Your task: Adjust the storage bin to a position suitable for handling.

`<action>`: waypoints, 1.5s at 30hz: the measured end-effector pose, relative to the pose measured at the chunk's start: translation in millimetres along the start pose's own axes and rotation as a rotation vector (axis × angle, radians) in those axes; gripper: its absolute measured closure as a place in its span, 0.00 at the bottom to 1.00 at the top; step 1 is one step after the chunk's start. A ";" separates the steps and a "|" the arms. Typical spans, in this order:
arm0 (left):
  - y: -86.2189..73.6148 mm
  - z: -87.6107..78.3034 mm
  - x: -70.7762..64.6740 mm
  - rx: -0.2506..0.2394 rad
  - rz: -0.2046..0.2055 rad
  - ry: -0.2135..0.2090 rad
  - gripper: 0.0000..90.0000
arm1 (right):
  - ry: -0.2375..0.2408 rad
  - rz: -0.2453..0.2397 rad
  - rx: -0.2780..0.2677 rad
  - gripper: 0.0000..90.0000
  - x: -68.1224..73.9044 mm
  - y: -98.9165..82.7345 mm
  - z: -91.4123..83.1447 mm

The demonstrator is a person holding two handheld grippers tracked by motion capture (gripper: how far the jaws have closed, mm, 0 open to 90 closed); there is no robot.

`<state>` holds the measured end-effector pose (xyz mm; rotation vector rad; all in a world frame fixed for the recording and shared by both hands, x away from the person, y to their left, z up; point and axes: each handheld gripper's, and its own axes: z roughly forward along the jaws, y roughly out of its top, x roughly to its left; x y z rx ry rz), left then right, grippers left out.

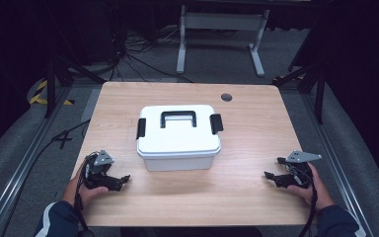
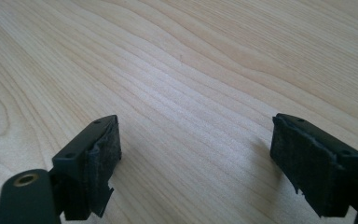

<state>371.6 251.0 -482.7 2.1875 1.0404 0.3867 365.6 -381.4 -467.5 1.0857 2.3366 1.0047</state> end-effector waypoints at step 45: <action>-0.1 0.2 1.1 -0.003 -0.028 0.023 0.00 | 0.069 -0.183 -0.032 0.38 3.0 81.6 -31.1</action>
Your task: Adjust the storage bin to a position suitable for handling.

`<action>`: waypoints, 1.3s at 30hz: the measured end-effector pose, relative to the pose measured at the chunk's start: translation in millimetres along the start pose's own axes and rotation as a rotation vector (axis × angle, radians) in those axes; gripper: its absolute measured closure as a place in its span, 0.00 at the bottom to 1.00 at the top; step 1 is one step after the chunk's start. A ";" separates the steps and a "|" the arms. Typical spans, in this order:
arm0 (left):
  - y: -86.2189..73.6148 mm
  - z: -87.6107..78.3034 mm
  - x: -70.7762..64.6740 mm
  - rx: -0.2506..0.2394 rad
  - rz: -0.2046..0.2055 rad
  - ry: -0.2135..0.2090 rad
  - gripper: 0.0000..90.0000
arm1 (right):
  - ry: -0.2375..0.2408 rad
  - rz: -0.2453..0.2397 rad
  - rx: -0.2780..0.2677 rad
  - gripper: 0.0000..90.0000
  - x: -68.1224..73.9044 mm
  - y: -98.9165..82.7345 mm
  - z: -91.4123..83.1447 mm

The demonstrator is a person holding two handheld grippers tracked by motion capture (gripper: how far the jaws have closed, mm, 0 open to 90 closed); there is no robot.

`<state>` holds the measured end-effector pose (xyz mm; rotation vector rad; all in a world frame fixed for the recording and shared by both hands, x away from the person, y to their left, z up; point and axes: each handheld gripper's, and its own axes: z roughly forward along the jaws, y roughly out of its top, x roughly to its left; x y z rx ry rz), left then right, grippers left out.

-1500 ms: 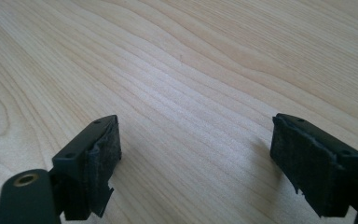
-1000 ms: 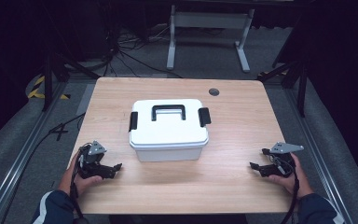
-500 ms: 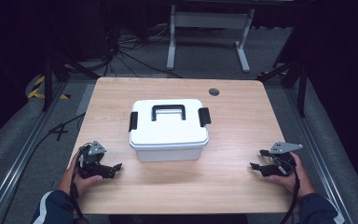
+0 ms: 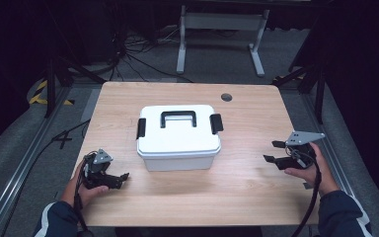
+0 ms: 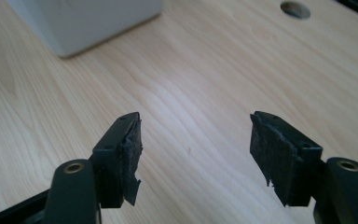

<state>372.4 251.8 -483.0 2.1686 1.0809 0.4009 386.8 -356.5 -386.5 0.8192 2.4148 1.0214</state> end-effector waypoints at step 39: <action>0.5 0.1 0.5 0.001 0.004 0.001 0.00 | 0.098 -0.404 0.050 0.46 43.1 224.3 36.2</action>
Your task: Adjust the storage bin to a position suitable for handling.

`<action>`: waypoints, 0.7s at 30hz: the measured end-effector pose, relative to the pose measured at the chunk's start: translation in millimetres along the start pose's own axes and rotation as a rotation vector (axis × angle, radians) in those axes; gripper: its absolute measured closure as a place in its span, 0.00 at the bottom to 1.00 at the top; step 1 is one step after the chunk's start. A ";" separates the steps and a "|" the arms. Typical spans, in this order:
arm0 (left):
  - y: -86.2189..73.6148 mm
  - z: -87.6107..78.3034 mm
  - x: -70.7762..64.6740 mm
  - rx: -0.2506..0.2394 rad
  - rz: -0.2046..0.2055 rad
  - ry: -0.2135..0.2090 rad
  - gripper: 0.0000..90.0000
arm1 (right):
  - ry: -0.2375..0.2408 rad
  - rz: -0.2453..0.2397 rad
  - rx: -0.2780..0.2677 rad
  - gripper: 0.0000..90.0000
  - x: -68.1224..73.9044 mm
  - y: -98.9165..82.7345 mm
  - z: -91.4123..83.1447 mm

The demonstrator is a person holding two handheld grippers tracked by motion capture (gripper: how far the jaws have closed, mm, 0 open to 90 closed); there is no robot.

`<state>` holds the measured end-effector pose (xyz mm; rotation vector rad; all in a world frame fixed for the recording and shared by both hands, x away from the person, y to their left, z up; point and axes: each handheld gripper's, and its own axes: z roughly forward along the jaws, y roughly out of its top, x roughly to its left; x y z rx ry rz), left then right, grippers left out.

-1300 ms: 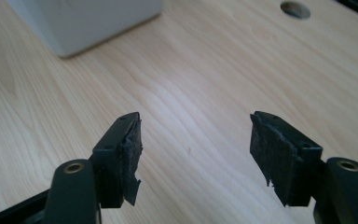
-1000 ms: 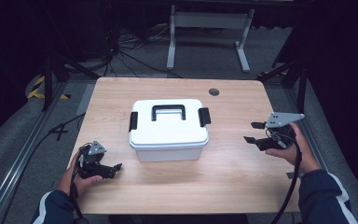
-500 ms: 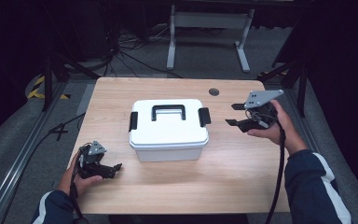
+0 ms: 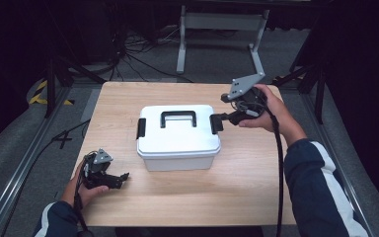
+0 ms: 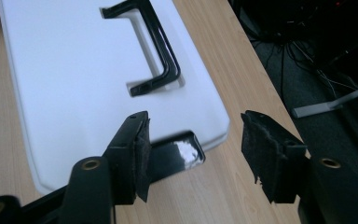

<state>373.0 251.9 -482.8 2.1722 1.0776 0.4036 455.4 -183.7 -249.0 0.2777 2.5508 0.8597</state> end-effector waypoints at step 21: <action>0.7 0.7 0.0 -0.001 0.003 -0.001 0.00 | 0.263 -0.028 0.256 0.33 -3.6 38.2 91.9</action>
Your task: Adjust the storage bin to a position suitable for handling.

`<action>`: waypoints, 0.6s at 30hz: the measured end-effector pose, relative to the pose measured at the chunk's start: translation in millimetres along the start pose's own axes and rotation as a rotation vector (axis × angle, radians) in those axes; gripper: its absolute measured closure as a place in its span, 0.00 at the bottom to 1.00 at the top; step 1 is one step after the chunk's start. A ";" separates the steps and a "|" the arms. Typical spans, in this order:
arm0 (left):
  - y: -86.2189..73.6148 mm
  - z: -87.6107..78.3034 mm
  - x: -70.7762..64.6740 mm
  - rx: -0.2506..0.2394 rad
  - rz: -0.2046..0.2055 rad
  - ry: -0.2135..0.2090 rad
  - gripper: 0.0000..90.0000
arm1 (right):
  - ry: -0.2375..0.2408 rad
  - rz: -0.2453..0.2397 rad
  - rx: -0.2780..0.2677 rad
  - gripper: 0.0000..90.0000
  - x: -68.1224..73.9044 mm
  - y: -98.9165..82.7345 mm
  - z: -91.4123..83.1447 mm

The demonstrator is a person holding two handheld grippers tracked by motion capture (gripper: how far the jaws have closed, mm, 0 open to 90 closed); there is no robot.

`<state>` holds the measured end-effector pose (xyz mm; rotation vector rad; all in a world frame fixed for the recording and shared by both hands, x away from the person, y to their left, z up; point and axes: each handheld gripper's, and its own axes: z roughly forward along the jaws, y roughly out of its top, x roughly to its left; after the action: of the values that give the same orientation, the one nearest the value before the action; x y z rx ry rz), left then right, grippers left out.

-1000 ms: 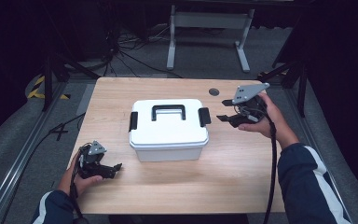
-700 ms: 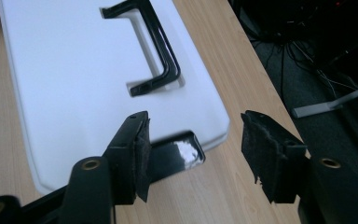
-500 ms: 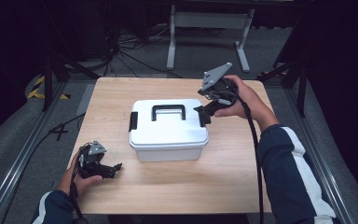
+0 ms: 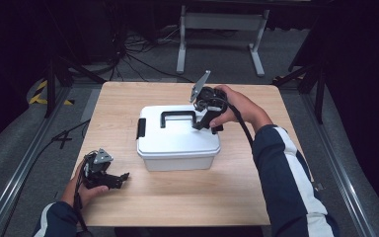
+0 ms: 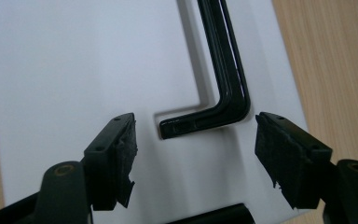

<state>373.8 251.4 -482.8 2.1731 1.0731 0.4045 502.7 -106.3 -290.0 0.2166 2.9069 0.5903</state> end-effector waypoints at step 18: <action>0.0 0.0 0.0 0.000 0.000 0.000 0.00 | 0.008 -0.067 0.030 0.42 1.9 16.2 -5.3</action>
<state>373.8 251.3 -482.8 2.1732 1.0727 0.4041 501.7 -93.1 -279.0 0.1197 2.9195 0.5391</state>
